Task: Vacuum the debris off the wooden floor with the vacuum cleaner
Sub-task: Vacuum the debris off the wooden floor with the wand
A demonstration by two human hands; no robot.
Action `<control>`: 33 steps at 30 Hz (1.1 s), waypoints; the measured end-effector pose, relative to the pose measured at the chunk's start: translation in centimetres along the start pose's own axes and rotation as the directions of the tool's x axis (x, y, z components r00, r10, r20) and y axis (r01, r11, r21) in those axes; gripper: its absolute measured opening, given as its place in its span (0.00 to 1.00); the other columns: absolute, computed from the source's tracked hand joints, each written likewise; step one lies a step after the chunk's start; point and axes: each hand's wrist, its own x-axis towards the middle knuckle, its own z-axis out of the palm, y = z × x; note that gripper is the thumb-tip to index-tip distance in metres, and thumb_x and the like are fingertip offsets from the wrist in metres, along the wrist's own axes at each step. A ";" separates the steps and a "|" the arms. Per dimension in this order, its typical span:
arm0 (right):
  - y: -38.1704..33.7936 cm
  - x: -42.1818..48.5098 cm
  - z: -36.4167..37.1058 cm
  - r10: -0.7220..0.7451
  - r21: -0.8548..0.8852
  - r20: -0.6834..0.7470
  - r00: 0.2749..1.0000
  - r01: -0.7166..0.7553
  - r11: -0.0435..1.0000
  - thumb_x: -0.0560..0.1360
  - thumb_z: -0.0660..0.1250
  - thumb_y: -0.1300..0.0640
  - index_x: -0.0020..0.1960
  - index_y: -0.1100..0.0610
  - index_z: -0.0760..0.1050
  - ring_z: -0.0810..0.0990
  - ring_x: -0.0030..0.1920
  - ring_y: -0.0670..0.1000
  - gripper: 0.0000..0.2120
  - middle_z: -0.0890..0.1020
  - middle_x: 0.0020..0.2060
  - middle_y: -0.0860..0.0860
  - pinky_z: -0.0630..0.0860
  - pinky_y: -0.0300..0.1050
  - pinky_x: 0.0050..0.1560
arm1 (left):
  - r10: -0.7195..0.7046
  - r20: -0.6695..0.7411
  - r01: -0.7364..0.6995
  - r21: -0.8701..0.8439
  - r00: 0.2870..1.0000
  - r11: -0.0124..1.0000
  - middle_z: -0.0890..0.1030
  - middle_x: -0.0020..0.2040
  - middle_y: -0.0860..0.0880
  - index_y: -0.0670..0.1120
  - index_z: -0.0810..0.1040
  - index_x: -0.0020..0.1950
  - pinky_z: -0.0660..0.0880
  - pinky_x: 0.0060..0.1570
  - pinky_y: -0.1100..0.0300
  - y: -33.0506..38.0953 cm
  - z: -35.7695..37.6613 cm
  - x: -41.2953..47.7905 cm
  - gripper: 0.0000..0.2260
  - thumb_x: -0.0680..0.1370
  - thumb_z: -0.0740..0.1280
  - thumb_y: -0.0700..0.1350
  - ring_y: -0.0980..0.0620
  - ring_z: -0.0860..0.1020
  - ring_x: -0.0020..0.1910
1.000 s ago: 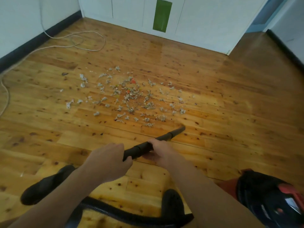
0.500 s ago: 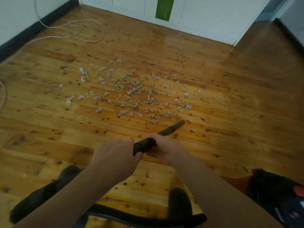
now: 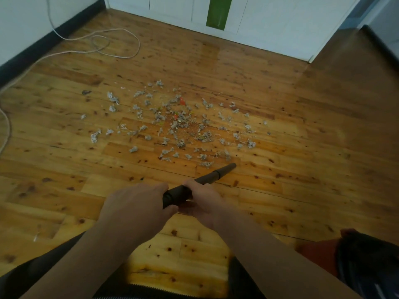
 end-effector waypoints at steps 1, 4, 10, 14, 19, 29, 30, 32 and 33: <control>0.0 0.0 0.3 -0.002 0.018 0.004 1.000 0.002 1.000 0.79 0.65 0.57 0.65 0.60 0.66 0.82 0.44 0.57 0.17 0.78 0.53 0.60 0.83 0.54 0.48 | -0.006 -0.004 0.006 0.001 1.000 1.000 0.72 0.39 0.58 0.60 0.69 0.63 0.68 0.32 0.65 -0.3 -0.3 0.0 0.16 0.79 0.56 0.65 0.60 0.71 0.34; 0.1 0.0 1.2 0.004 0.056 0.022 1.000 -0.005 0.998 0.79 0.65 0.57 0.66 0.58 0.63 0.83 0.44 0.57 0.19 0.77 0.55 0.61 0.84 0.54 0.45 | -0.017 -0.007 0.018 0.014 1.000 1.000 0.70 0.38 0.58 0.61 0.68 0.64 0.64 0.29 0.66 -1.0 -1.1 -0.4 0.16 0.79 0.56 0.65 0.61 0.68 0.32; -0.2 0.3 2.7 0.000 0.045 0.051 0.999 -0.002 0.999 0.79 0.66 0.57 0.69 0.58 0.62 0.83 0.37 0.55 0.22 0.76 0.53 0.60 0.83 0.48 0.37 | -0.048 -0.020 0.049 0.067 0.999 0.997 0.68 0.36 0.58 0.60 0.68 0.61 0.61 0.27 0.66 -1.7 -2.1 -0.5 0.14 0.80 0.55 0.64 0.60 0.66 0.31; -0.4 0.7 3.6 0.031 0.021 0.038 0.999 -0.032 0.999 0.79 0.65 0.58 0.68 0.59 0.63 0.83 0.39 0.55 0.20 0.78 0.54 0.61 0.82 0.48 0.35 | -0.053 -0.029 0.054 0.025 0.998 0.998 0.67 0.37 0.57 0.54 0.66 0.55 0.61 0.29 0.64 -1.6 -1.1 -0.2 0.10 0.81 0.56 0.59 0.59 0.66 0.31; -0.2 1.1 4.4 0.040 0.015 0.024 0.999 -0.040 0.999 0.78 0.64 0.59 0.71 0.58 0.61 0.83 0.41 0.57 0.24 0.78 0.54 0.62 0.81 0.48 0.34 | -0.066 -0.070 0.067 0.022 0.995 0.997 0.68 0.36 0.56 0.55 0.58 0.49 0.60 0.27 0.63 -2.1 -0.4 -0.9 0.10 0.81 0.55 0.58 0.59 0.67 0.30; 0.9 0.5 5.5 0.061 0.065 -0.010 0.998 -0.060 0.996 0.79 0.64 0.61 0.71 0.58 0.62 0.82 0.45 0.59 0.22 0.76 0.52 0.61 0.81 0.51 0.30 | -0.166 -0.044 0.166 0.015 0.985 0.986 0.71 0.35 0.57 0.57 0.64 0.49 0.63 0.28 0.64 -3.6 -0.9 -4.3 0.16 0.77 0.57 0.69 0.60 0.70 0.31; 0.9 0.2 5.4 0.063 0.061 -0.006 0.998 -0.062 0.996 0.79 0.64 0.61 0.71 0.58 0.61 0.82 0.45 0.59 0.22 0.76 0.52 0.61 0.81 0.51 0.30 | -0.167 -0.029 0.167 0.012 0.986 0.986 0.72 0.36 0.56 0.57 0.64 0.48 0.63 0.28 0.64 -3.7 -1.1 -4.9 0.17 0.76 0.56 0.69 0.60 0.70 0.31; 0.7 -0.5 5.0 0.059 0.043 -0.013 0.998 -0.058 0.997 0.79 0.64 0.60 0.71 0.58 0.60 0.82 0.47 0.59 0.23 0.76 0.53 0.61 0.81 0.51 0.30 | -0.158 0.027 0.159 -0.033 0.987 0.987 0.72 0.37 0.56 0.57 0.64 0.48 0.63 0.28 0.66 -3.5 -1.8 -6.2 0.16 0.77 0.57 0.68 0.59 0.71 0.31; 0.5 -0.8 4.7 0.059 0.033 -0.023 0.998 -0.058 0.998 0.79 0.64 0.59 0.70 0.58 0.60 0.81 0.48 0.59 0.22 0.75 0.54 0.61 0.81 0.51 0.30 | -0.142 0.069 0.148 -0.090 0.987 0.985 0.73 0.37 0.55 0.57 0.63 0.49 0.62 0.28 0.67 -3.2 -2.2 -6.7 0.14 0.78 0.58 0.67 0.59 0.71 0.32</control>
